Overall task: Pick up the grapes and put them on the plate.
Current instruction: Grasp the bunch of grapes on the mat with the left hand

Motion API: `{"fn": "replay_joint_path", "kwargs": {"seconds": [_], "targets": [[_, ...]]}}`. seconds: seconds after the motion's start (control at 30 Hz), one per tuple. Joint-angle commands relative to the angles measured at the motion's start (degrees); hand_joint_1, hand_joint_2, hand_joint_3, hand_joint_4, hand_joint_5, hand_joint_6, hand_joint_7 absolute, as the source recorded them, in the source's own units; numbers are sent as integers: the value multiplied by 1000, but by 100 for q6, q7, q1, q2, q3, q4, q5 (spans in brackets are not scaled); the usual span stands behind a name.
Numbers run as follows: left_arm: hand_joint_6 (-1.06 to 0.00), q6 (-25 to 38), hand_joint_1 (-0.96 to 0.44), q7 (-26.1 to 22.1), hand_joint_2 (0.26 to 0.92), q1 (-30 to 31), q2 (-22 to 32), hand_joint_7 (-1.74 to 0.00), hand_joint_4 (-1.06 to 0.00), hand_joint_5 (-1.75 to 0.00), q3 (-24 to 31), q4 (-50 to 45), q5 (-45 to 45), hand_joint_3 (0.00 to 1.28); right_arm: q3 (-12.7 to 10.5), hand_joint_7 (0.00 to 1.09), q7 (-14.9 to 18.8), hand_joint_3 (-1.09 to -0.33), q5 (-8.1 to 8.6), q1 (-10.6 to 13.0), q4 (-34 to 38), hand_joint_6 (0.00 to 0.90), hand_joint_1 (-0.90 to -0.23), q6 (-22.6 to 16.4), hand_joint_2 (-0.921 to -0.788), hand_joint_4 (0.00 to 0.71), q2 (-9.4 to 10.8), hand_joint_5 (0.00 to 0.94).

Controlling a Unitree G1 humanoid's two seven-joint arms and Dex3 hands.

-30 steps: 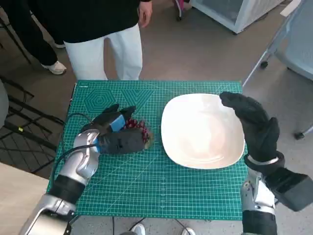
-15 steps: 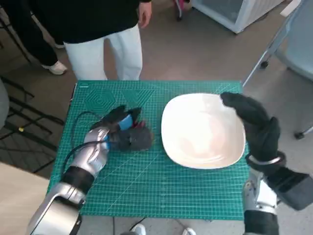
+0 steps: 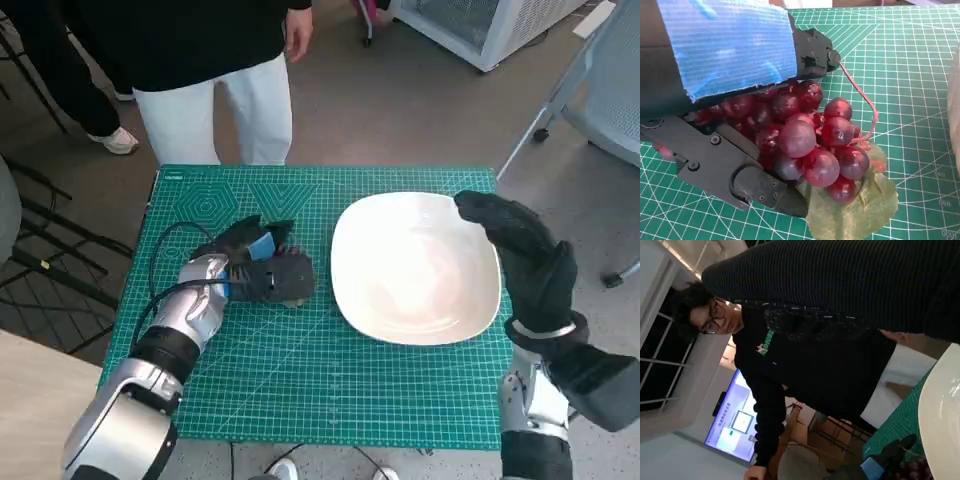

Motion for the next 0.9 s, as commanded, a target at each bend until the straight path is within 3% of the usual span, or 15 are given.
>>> {"fn": "replay_joint_path", "kwargs": {"seconds": [0.03,0.13,0.2,0.37,0.43,0.53,0.6,0.7,0.73,0.9], "targets": [[-232,8,-412,2,711,169,-110,-23,-52,-13,-79,169,-57,1,-5,361,47,-670,-7,12,106,4,-562,10,-921,189,-30,2],[-272,-2,-359,60,709,170,-124,-32,-89,-16,-71,189,-80,1,1,360,37,-669,-16,4,97,5,-562,16,-921,190,-30,2],[-331,-14,-285,106,718,172,-125,-39,-191,-26,-76,200,-87,4,4,360,28,-669,-25,0,90,6,-562,19,-921,190,-31,2],[-522,-14,-109,279,761,205,-105,-45,-602,-176,-186,177,-19,10,0,359,33,-670,-22,-15,99,6,-562,28,-921,190,-41,2],[-618,14,17,428,802,237,-88,-46,-665,-481,-302,123,93,22,-5,359,40,-671,-15,-24,108,6,-562,33,-921,189,-48,1],[-745,64,230,699,873,323,-39,-78,-673,-949,-497,-45,305,55,-10,358,44,-672,-9,-42,128,5,-562,39,-921,189,-58,1],[-745,77,234,846,896,386,4,-275,-661,-1112,-580,-180,405,81,-12,358,44,-672,-7,-56,144,5,-562,41,-921,188,-62,1],[-619,63,94,965,913,480,78,-824,-625,-1265,-623,-395,469,125,-8,358,40,-673,-5,-71,147,5,-563,47,-921,189,-62,1],[-596,57,67,986,915,510,102,-932,-615,-1285,-625,-463,475,132,-5,358,37,-672,-6,-74,143,6,-563,50,-921,189,-60,1],[-569,0,13,1015,920,605,192,-1172,-593,-1282,-593,-659,433,137,3,359,31,-673,-4,-89,134,5,-564,58,-921,189,-53,1]]}}
